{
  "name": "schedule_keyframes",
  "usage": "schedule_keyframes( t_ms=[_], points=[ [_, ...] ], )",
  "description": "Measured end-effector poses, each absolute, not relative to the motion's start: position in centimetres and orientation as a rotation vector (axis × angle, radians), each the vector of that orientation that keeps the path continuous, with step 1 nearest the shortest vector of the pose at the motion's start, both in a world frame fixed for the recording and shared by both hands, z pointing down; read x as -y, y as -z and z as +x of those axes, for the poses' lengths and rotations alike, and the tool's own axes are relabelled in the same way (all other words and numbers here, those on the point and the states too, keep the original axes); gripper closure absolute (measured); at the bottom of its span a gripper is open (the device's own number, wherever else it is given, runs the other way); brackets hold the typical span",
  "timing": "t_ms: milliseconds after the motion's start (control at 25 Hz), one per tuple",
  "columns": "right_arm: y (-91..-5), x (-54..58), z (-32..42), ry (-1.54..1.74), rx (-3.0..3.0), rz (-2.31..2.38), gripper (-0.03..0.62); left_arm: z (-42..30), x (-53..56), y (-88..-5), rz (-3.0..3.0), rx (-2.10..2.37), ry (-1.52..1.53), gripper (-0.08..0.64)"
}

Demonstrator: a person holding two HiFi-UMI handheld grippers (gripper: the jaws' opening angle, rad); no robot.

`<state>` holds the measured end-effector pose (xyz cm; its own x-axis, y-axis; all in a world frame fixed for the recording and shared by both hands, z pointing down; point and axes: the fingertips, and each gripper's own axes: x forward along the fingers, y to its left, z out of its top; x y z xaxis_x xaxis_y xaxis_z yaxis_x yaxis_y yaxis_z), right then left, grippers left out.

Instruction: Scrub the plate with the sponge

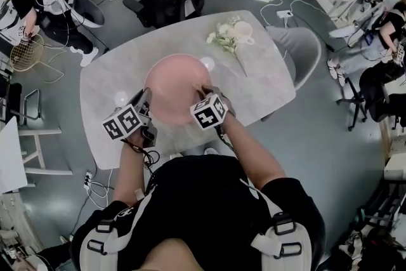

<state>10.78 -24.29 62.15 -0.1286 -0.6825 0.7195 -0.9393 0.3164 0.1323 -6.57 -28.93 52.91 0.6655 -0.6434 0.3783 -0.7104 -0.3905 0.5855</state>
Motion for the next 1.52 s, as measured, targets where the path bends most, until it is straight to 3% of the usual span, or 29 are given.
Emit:
schedule_keyframes(
  t_ms=[720,1520],
  points=[
    [-58.4,21.4,-1.4,-0.694,2.202,1.086,0.538,-7.4,29.5,-53.4,2.058,1.063,-0.062,0.509],
    [-54.8,24.9,0.3,-0.188,2.146,1.088,0.538,-3.8,25.8,-53.2,2.286,0.872,-0.255,0.515]
  ],
)
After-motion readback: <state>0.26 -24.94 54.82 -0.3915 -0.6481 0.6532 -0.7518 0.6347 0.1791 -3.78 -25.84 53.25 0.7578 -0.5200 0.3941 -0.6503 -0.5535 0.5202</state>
